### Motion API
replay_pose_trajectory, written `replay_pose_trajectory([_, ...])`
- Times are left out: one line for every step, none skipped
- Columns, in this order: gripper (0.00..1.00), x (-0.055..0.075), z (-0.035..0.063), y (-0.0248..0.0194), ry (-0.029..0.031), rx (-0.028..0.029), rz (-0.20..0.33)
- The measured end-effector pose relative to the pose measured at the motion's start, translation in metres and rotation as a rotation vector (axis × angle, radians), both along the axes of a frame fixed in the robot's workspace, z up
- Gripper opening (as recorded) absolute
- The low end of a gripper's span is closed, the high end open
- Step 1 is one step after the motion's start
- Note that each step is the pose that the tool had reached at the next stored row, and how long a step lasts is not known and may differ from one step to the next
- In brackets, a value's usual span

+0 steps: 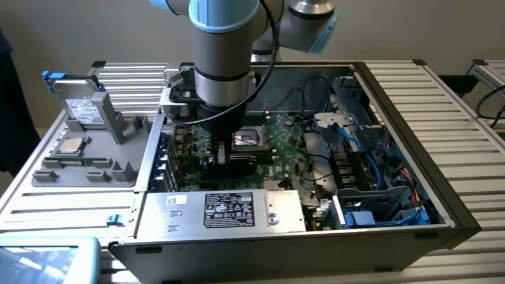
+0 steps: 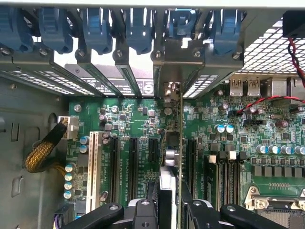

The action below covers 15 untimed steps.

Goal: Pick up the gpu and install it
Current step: 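Insert the gpu into the slot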

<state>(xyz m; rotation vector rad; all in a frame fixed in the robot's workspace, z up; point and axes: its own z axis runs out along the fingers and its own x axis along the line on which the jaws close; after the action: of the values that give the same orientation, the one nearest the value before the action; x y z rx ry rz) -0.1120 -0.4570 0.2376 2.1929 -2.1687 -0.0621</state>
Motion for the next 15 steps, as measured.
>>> replay_pose_trajectory([0.29,0.0000,0.0000,0.0000,0.0001,0.0000,0.000])
replay_pose_trajectory([0.29,0.0000,-0.0002,0.0000,0.0001,0.0001,0.000])
replay_pose_trajectory([0.29,0.0000,-0.0003,0.0000,0.0001,0.0001,0.000])
replay_pose_trajectory([0.29,0.0000,-0.0004,0.0000,0.0001,0.0001,0.000])
replay_pose_trajectory([0.29,0.0000,-0.0006,0.0000,0.0002,0.0001,-0.001])
replay_pose_trajectory([0.29,0.0000,-0.0007,0.0000,0.0003,0.0000,-0.003])
replay_pose_trajectory([0.29,0.0000,-0.0008,0.0000,0.0004,0.0000,-0.004])
replay_pose_trajectory([0.29,0.0000,-0.0010,0.0000,0.0005,0.0000,-0.006])
replay_pose_trajectory([0.29,0.0000,-0.0011,0.0000,0.0005,0.0000,-0.008])
replay_pose_trajectory([0.29,0.0000,-0.0013,0.0000,0.0005,0.0000,-0.009])
replay_pose_trajectory([0.29,0.0000,-0.0014,0.0000,0.0006,0.0001,-0.011])
replay_pose_trajectory([0.29,0.0000,-0.0015,0.0000,0.0006,0.0001,-0.014])
replay_pose_trajectory([0.29,0.0000,-0.0016,0.0000,0.0006,0.0000,-0.017])
replay_pose_trajectory([0.29,0.0000,-0.0017,0.0000,0.0006,0.0000,-0.021])
replay_pose_trajectory([0.29,0.0000,-0.0018,0.0000,0.0007,0.0000,-0.025])
